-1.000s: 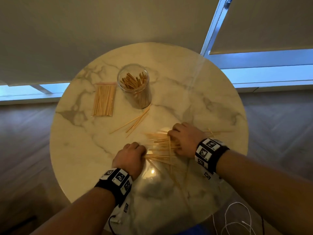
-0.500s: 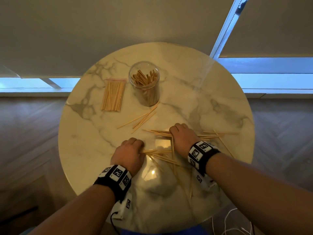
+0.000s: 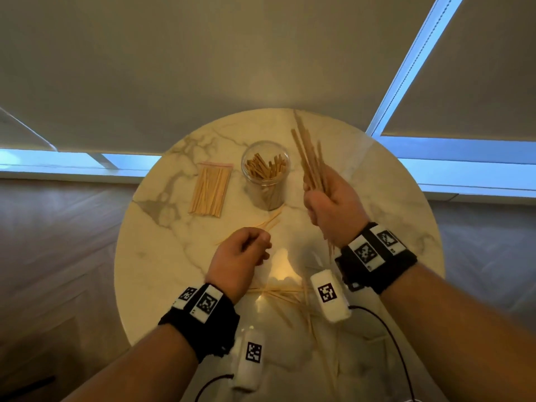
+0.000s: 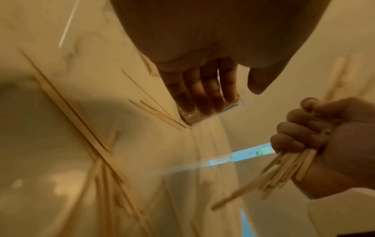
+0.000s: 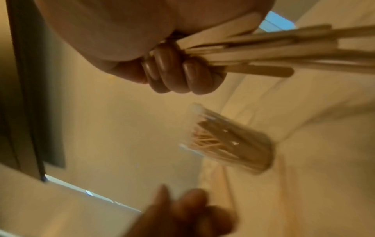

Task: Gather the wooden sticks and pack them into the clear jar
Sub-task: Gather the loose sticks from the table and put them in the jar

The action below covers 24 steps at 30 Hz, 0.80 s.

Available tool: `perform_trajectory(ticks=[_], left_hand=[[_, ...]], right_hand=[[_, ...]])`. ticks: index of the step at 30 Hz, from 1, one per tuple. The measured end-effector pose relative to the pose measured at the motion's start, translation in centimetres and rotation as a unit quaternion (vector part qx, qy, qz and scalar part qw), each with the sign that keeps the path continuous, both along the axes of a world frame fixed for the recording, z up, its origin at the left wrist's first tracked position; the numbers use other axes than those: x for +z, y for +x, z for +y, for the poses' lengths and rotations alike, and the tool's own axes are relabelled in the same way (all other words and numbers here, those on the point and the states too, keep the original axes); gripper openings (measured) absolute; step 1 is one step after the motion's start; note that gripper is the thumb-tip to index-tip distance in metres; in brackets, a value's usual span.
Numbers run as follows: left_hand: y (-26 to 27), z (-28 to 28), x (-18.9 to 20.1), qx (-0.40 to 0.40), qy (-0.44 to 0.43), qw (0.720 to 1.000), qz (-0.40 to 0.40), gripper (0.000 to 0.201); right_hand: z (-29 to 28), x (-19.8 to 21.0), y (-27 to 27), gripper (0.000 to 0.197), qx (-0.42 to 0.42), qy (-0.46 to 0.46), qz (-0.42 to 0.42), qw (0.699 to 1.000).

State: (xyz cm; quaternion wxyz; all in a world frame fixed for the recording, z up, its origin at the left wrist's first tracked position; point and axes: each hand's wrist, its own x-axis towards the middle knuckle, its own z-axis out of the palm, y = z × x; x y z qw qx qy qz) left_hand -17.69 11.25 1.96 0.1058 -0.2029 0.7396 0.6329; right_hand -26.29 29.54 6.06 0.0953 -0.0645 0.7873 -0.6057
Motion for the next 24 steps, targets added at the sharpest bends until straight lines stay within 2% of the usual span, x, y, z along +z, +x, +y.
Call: perform_trajectory(ticks=[1,3,5,7,13,18,20,22,24], left_hand=[[-0.4,0.5,0.6,0.033,0.101,0.994,-0.025,0.019],[-1.0,1.3,1.8,0.089,0.285,0.951,-0.080,0.029],[-1.4,1.9,2.8,0.106,0.396,0.904,-0.121,0.045],[-1.8,2.4,3.7,0.097,0.455,0.875,-0.130,0.056],[-3.0,3.4,4.9,0.074,0.481,0.860,-0.152,0.062],[-3.9,3.8,5.8,0.094,0.540,0.825,-0.142,0.049],[-4.5,3.9,6.0,0.098,0.551,0.819,-0.123,0.042],[-5.0,4.0,6.1,0.100,0.552,0.822,-0.102,0.039],[-5.4,4.0,6.0,0.104,0.549,0.825,-0.091,0.051]], right_hand=[[-0.4,1.4,-0.3,0.007,-0.003,-0.088,-0.028,0.996],[-1.2,4.1,-0.6,0.012,0.007,-0.232,-0.057,0.971],[-1.8,6.3,-0.7,0.019,0.021,-0.304,-0.041,0.952],[-2.4,7.8,-0.7,0.035,0.026,-0.335,-0.012,0.942],[-3.6,9.8,-0.7,0.039,0.021,-0.388,0.013,0.921],[-4.0,8.8,-1.0,0.039,0.066,-0.360,0.046,0.929],[-4.1,8.2,-1.1,0.040,0.088,-0.355,0.043,0.930],[-4.1,7.9,-1.2,0.036,0.098,-0.335,0.053,0.935],[-4.1,7.7,-1.2,0.022,0.098,-0.317,0.065,0.941]])
